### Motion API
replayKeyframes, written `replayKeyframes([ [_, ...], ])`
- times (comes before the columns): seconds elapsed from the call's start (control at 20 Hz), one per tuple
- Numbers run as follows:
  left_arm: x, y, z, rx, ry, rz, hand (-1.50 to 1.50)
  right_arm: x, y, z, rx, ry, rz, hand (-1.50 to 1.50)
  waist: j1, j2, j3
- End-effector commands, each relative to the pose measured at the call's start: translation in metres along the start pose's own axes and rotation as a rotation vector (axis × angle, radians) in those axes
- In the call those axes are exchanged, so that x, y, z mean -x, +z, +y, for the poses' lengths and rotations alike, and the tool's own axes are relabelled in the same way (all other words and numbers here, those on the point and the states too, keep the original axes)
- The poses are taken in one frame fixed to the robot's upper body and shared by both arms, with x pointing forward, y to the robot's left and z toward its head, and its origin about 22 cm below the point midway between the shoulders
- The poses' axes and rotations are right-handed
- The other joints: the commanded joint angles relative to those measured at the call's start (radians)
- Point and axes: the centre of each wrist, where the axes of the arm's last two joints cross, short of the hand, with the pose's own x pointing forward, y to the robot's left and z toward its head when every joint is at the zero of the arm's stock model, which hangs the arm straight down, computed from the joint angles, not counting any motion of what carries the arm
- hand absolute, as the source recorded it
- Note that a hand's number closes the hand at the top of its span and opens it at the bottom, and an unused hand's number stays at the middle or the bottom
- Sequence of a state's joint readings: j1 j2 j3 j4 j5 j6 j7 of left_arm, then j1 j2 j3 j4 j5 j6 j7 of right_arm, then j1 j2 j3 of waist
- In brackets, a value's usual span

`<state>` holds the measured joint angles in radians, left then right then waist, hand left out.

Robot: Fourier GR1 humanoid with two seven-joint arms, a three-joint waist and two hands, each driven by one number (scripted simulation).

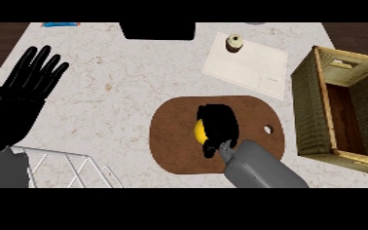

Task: Pick the lemon from the cutting board and place it in the basket

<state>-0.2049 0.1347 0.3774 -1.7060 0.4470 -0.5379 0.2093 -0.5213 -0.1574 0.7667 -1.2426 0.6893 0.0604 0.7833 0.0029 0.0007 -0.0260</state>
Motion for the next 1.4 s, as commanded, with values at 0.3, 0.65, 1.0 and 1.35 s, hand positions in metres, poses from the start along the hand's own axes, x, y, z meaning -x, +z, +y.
replayKeyframes([
  [0.3,-0.024,0.024,0.022,-0.13,-0.326,0.177,0.0,0.021,0.066,0.036,-0.012,0.039,-0.186,1.5,-0.094,-0.023,0.03],
  [0.65,-0.013,0.036,0.02,-0.135,-0.306,0.204,0.0,0.029,0.117,0.022,0.1,-0.115,-0.26,1.5,-0.102,-0.015,0.03],
  [1.0,-0.018,0.04,0.024,-0.142,-0.302,0.199,0.0,0.017,0.174,-0.036,0.318,-0.524,-0.443,1.5,-0.117,-0.02,0.034],
  [1.35,-0.018,0.042,0.025,-0.153,-0.308,0.189,0.0,0.04,0.237,-0.087,0.505,-0.703,-0.488,1.5,-0.123,-0.016,0.029],
])
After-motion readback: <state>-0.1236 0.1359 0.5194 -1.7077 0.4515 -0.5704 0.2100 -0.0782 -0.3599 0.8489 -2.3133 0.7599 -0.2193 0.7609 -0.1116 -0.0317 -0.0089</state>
